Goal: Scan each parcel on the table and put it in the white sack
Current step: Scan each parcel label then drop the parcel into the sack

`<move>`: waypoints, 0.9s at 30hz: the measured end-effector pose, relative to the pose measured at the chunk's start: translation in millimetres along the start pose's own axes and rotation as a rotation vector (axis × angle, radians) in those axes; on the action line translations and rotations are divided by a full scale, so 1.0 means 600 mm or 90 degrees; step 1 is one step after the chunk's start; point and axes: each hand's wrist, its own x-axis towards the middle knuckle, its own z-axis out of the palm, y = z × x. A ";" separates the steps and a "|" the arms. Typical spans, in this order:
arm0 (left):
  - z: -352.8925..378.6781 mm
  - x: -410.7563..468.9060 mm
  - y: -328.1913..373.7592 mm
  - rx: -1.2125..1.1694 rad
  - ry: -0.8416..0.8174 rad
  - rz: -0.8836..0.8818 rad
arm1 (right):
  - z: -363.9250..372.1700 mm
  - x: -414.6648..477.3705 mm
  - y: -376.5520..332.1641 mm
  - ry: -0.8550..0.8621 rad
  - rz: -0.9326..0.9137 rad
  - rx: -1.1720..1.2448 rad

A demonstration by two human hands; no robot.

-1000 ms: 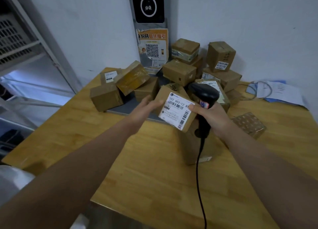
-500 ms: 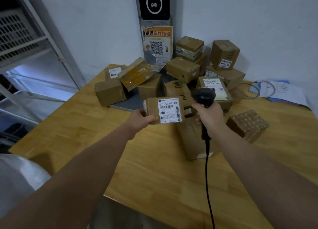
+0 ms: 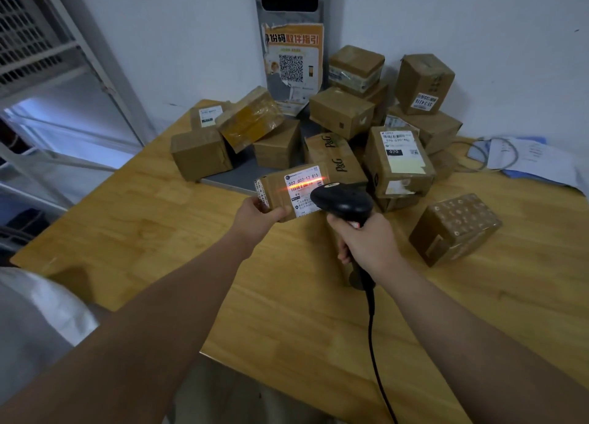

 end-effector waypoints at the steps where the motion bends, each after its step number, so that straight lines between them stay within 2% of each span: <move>1: 0.000 0.001 -0.001 -0.005 0.003 -0.004 | 0.000 0.000 0.000 0.003 0.003 0.000; 14: -0.005 0.014 -0.010 0.014 0.030 -0.033 | 0.000 0.001 0.004 -0.016 0.012 -0.008; 27: 0.015 -0.006 -0.018 -0.043 0.012 -0.135 | -0.007 -0.022 0.037 0.007 0.017 0.012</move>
